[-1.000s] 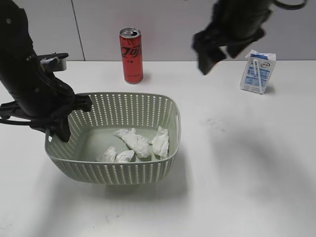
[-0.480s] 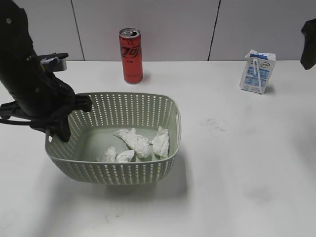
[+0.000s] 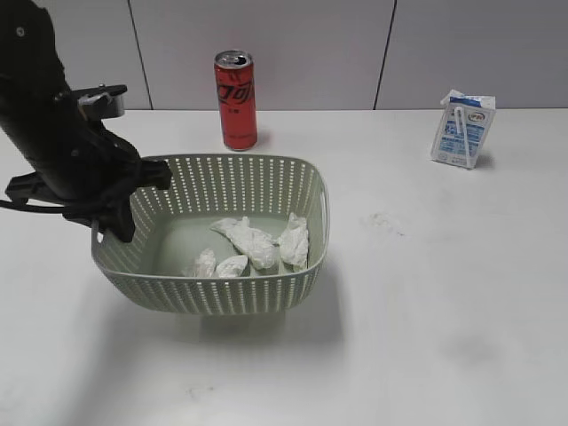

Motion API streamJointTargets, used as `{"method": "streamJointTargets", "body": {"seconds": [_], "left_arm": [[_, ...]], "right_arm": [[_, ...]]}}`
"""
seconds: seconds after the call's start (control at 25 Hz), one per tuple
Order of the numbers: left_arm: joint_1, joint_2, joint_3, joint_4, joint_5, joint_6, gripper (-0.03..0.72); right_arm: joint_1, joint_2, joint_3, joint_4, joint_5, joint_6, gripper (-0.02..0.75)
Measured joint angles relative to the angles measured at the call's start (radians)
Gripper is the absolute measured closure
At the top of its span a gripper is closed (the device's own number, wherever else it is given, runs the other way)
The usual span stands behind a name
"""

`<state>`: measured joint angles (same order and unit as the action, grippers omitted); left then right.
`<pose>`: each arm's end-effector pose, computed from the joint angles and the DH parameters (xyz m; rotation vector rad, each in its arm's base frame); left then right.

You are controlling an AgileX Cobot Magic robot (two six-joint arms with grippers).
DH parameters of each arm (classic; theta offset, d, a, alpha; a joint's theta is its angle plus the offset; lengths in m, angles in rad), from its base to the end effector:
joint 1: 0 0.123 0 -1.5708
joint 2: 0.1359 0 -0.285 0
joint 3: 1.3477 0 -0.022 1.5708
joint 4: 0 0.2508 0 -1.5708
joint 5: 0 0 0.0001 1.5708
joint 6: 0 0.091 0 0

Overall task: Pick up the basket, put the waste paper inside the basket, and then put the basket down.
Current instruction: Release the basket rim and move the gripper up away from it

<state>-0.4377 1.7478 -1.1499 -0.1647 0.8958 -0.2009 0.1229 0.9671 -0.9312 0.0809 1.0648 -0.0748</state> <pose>0.2962 -0.1515 0.2018 0.2175 3.0088 -0.2744 0.1668 0.0271 0.3352 -0.2306 2.5736 0.1237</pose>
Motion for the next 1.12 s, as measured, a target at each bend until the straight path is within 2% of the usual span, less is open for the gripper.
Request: {"method": "streamJointTargets", "body": {"seconds": [0.24, 0.6, 1.0, 1.08, 1.12], "left_arm": [[0.0, 0.092, -0.088, 0.0, -0.009, 0.0, 0.688], [0.0, 0.201, -0.127, 0.001, -0.113, 0.0, 0.688], [0.0, 0.221, -0.133, 0.045, -0.213, 0.0, 0.686], [0.0, 0.229, -0.134, 0.052, -0.208, 0.0, 0.657], [0.0, 0.233, -0.134, 0.056, -0.205, 0.0, 0.619]], "right_arm": [[0.0, -0.419, 0.266, -0.007, -0.021, -0.001, 0.148], [0.0, -0.893, 0.424, -0.009, -0.01, 0.006, 0.148], [0.0, -0.971, 0.43, -0.021, -0.011, 0.025, 0.148], [0.0, -0.971, 0.43, -0.021, -0.011, 0.026, 0.148], [0.0, -0.971, 0.43, -0.021, -0.011, 0.026, 0.148]]}}
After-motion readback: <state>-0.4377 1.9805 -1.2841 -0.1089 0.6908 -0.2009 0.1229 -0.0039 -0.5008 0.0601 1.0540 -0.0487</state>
